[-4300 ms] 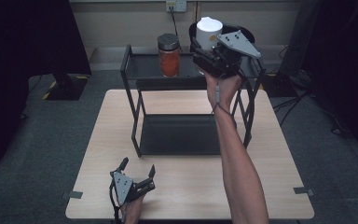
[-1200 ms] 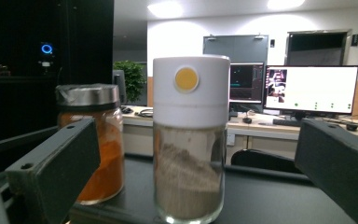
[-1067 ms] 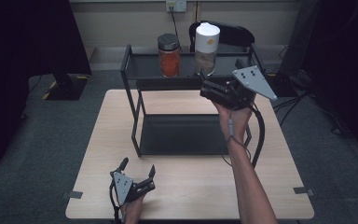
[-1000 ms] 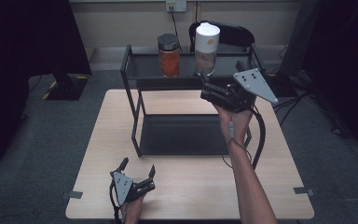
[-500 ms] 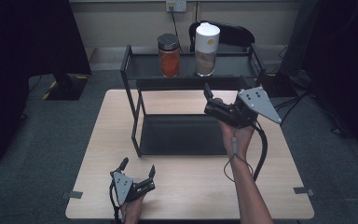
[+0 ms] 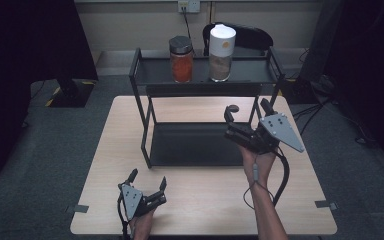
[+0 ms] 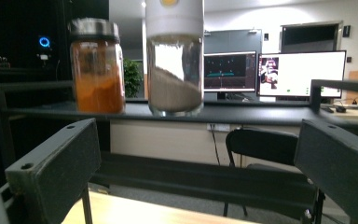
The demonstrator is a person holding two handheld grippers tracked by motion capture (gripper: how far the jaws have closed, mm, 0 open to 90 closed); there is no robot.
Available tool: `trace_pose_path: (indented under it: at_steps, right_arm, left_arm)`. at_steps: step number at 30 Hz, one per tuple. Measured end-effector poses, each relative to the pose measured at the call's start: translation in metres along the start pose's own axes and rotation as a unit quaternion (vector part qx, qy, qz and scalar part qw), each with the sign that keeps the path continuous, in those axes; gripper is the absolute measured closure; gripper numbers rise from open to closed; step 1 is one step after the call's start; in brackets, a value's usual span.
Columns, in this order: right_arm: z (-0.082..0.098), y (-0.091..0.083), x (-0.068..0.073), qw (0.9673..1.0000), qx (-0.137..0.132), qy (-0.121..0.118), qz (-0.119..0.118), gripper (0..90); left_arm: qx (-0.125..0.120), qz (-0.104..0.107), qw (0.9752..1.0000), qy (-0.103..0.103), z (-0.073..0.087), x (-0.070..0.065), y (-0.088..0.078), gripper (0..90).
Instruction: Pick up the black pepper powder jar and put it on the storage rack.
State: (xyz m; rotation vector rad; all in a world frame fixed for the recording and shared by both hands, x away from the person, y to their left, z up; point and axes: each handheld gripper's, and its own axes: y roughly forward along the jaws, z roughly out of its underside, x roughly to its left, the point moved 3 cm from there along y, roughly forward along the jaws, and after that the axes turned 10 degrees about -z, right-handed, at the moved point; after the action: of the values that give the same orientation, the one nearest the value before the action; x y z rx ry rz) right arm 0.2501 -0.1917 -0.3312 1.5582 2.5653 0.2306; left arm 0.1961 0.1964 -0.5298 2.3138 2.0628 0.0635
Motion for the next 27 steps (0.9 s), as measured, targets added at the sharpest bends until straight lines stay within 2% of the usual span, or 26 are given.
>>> trace_pose_path:
  at_steps: [6,18,27]
  right_arm:
    - [0.011,-0.01,0.001,1.0,0.004,0.008,0.002,0.0]
    - [0.036,-0.027,0.009,0.9998,0.003,-0.005,0.019,0.0]
    - [0.056,-0.04,0.011,0.9996,0.015,0.002,0.022,0.0]
  left_arm:
    - [0.0,0.0,1.0,0.0,0.0,0.0,0.0,1.3]
    - [0.0,0.0,1.0,0.0,0.0,0.0,0.0,1.3]
    - [0.0,0.0,1.0,0.0,0.0,0.0,0.0,1.2]
